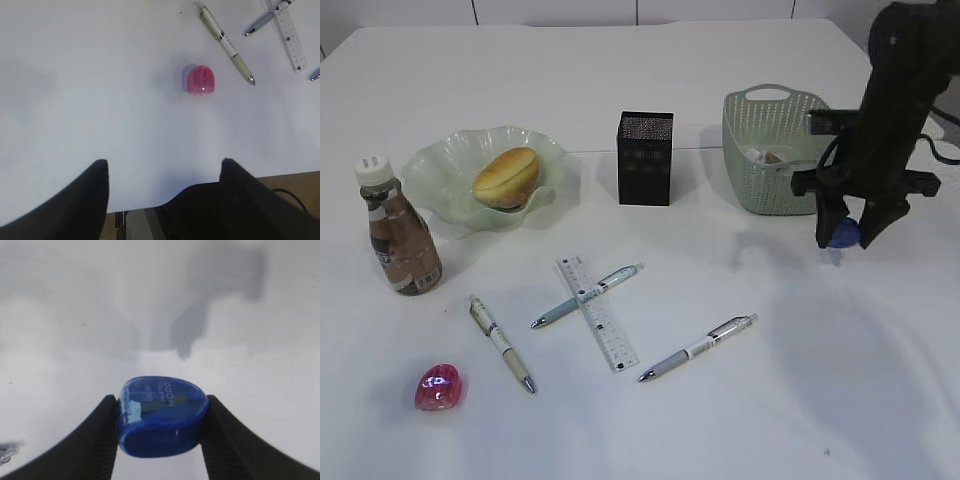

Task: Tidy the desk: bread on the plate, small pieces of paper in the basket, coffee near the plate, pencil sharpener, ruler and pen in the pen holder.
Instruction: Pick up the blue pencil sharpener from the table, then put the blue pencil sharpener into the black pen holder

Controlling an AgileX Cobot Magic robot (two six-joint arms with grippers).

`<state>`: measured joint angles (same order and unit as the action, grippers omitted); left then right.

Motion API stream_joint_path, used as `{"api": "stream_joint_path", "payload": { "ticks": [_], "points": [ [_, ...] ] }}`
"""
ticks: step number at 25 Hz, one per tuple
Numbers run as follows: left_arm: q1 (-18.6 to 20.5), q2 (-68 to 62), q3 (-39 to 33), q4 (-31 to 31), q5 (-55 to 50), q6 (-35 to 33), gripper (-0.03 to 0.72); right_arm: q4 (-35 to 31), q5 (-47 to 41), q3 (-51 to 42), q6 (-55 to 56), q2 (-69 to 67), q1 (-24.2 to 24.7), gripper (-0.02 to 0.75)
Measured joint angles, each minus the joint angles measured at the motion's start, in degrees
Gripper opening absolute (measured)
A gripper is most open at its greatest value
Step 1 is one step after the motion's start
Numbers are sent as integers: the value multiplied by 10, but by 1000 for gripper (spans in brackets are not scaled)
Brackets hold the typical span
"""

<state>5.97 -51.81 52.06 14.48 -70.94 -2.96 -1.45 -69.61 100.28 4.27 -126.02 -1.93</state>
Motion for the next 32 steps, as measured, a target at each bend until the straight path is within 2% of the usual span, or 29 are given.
{"api": "stream_joint_path", "payload": {
  "ticks": [9,18,22,25,26,32],
  "points": [
    [0,0,0,0,-1,1,489,-72,-2,0,-11,53,-4,387],
    [0,0,0,0,-1,1,489,-93,-2,6,-32,59,-27,387],
    [0,0,0,0,-1,1,489,-98,-3,57,-36,59,-56,387],
    [0,0,0,0,-1,1,489,-98,-3,57,-36,59,-56,387],
    [0,0,0,0,-1,1,489,-98,-5,105,-36,59,-79,387],
    [0,0,0,0,-1,1,489,-106,-10,170,-36,55,-99,386]
  ]
}}
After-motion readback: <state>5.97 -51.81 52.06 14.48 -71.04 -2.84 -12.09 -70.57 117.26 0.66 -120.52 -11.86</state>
